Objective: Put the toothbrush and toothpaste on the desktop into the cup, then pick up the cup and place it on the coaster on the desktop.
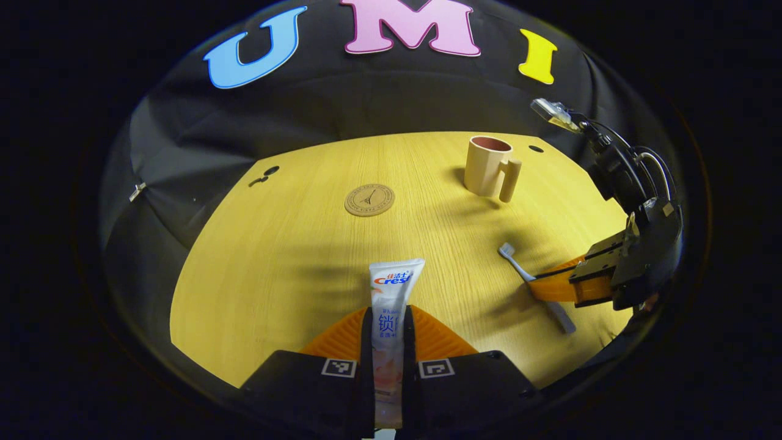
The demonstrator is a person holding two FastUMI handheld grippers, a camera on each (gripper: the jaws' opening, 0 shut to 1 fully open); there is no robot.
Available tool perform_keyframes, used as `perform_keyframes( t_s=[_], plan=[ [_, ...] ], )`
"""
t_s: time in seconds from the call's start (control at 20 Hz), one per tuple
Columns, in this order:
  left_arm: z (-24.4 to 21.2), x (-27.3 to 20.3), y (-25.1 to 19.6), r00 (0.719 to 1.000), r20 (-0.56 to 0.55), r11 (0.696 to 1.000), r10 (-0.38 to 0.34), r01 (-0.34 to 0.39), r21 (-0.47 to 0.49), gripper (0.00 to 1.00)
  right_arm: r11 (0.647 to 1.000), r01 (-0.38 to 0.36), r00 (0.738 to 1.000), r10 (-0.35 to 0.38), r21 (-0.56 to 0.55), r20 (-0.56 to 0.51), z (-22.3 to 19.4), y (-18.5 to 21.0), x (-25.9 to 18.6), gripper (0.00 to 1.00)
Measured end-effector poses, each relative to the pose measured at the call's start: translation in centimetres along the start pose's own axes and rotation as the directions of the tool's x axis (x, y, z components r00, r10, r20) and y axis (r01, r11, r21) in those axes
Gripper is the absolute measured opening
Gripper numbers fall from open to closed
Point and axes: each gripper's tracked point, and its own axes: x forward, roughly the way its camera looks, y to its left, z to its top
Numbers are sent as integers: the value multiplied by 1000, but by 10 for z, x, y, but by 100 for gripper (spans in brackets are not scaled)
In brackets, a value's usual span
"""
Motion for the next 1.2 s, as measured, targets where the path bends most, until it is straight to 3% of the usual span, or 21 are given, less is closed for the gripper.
perform_keyframes(
  t_s=[0.15,0.3,0.5,0.6,0.8,0.85,0.9,1.1,1.2],
  plan=[
    [31,-4,-13,997,77,1000,-14,11,28,22,999,3,999,-1,-39,54,13,-19,-13,8],
    [70,-6,-33,985,163,998,-57,57,8,23,1000,-1,993,2,-7,115,26,-33,-33,8],
    [132,-20,-61,946,300,991,-121,131,-13,27,999,49,980,-49,4,193,43,-62,-55,8],
    [159,-21,-71,929,342,988,-143,152,0,22,998,50,977,-56,34,208,48,-74,-66,8],
    [227,-18,-92,875,452,983,-175,182,30,22,993,22,967,-50,114,250,53,-87,-83,8],
    [242,-14,-100,859,475,980,-190,197,37,27,992,20,964,-51,122,263,56,-91,-88,7],
    [258,-11,-105,847,492,977,-202,209,42,23,992,20,962,-54,127,267,57,-94,-89,8],
    [302,5,-121,791,561,965,-242,258,52,22,986,11,961,-56,166,272,57,-104,-96,8],
    [318,20,-132,764,586,957,-269,282,71,22,979,8,948,-72,203,310,64,-113,-102,7]
  ],
)
